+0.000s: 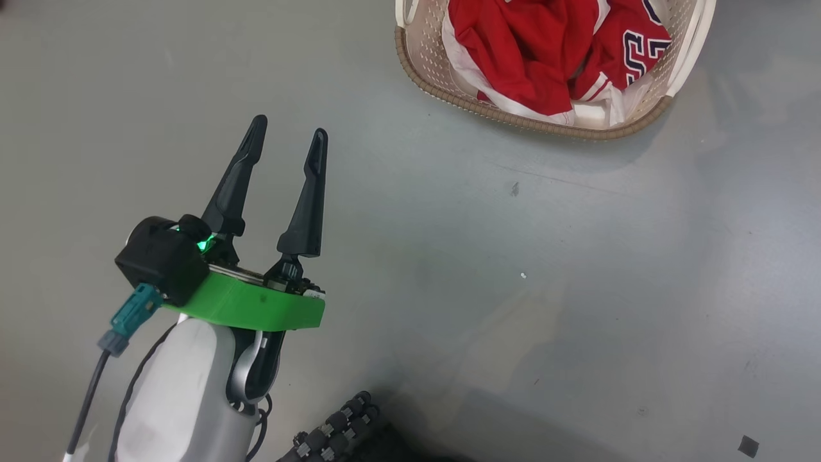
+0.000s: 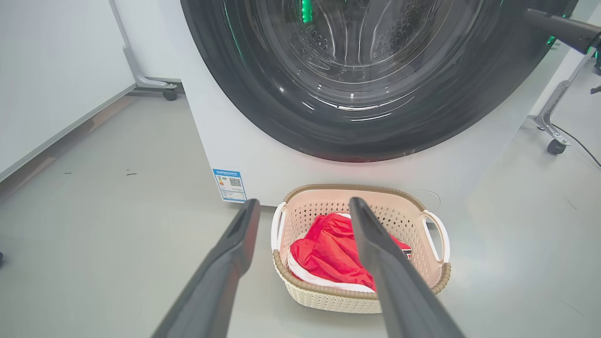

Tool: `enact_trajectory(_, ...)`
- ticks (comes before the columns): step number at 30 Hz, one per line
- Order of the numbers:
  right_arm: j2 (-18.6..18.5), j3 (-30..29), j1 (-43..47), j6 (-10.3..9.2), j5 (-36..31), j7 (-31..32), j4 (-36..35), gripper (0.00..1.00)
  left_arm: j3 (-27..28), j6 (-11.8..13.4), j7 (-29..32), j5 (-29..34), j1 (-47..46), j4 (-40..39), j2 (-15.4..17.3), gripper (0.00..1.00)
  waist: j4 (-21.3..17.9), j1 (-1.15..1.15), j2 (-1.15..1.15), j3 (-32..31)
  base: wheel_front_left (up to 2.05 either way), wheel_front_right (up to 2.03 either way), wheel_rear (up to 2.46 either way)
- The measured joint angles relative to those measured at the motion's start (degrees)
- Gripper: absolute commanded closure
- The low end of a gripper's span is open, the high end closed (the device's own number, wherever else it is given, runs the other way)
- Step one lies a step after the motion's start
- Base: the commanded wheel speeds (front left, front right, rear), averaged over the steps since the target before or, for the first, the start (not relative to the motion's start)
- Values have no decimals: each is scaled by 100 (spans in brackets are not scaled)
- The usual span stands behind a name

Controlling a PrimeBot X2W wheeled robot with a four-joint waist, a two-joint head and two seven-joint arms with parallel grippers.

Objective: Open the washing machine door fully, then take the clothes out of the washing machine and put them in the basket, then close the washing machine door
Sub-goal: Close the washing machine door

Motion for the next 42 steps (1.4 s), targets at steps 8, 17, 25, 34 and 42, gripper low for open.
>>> enact_trajectory(8, 64, 96, 55, -2, -1, -264, 336, 100, -42, 7, 0, -9, -91, 114, -9, 0, -45, 0, 0, -133, 0, 0, 0)
enact_trajectory(17, 149, 374, 835, -55, -42, -804, 747, 100, 99, 7, 0, 230, -92, 334, -12, 0, -210, 0, 0, -532, 0, 0, 0)
enact_trajectory(25, 495, 396, 1535, -55, 129, -1216, 910, 100, 269, 7, -24, 485, -77, 531, -11, 0, -500, 0, 0, -1063, 0, 0, 0)
enact_trajectory(34, 879, 263, 2296, -71, 385, -1308, 1005, 100, 485, -1, -24, 612, 270, 779, 108, 0, -997, -1, 0, -1708, 0, 0, 0)
enact_trajectory(42, 1082, 37, 2971, -174, 597, -1316, 1018, 100, 643, -3, -23, 671, 617, 857, 198, 0, -1392, -1, 0, -2254, 0, 0, 0)
